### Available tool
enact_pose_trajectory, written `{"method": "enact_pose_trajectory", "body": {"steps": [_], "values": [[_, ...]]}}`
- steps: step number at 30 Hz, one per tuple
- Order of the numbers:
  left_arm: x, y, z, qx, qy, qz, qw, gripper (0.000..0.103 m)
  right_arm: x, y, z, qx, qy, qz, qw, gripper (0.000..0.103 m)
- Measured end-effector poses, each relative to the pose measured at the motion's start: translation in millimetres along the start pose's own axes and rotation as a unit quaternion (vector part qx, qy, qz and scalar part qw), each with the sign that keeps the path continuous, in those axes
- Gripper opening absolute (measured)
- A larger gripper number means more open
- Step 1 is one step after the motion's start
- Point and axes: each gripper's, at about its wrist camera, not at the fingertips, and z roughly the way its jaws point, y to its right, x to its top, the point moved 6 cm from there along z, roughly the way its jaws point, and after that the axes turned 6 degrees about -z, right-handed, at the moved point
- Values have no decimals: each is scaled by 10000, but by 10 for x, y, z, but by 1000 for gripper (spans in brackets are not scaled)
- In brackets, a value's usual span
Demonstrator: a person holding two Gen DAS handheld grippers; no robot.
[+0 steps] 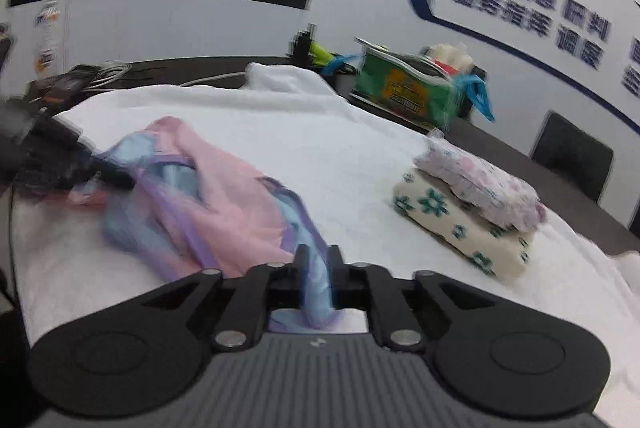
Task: Fold clothes
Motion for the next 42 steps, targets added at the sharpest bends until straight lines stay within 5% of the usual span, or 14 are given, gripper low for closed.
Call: {"method": "enact_pose_trajectory", "body": {"steps": [3,4,6,8,12,16,22,26,30,34,42], "values": [[16,-227,-80,32,-7,-198,9998,14,7,-194,-98,495,350,-455,9971,57],[24,-271,-110,-4,44,-185,9998,17,-3,-276,-114,639,383,-673,9949,57],[70,-336,-153,-96,183,-75,9998,45,-38,-411,-112,736,357,-1033,9913,57],[167,-392,-166,-157,275,229,9992,62,-94,-453,-45,683,169,-1060,9919,57],[427,-548,-305,-478,517,1581,9849,72,-71,-471,-13,712,256,-661,9949,60],[581,-1018,-398,-676,802,2263,9684,75,6,-540,3,661,338,-498,9960,68],[591,-1894,-384,-728,789,1576,9816,76,69,-677,123,578,275,-355,9973,74],[516,-2098,-362,-677,693,1689,9809,78,106,-740,225,547,175,-239,9981,74],[561,-2130,-329,-853,665,1721,9791,78,167,-784,324,580,161,-188,9980,76],[653,-2091,-281,-586,796,2177,9710,78,213,-821,391,671,211,-173,9974,76],[679,-1426,-367,-521,1113,1469,9815,83,356,-984,261,933,626,-87,9936,78]]}}
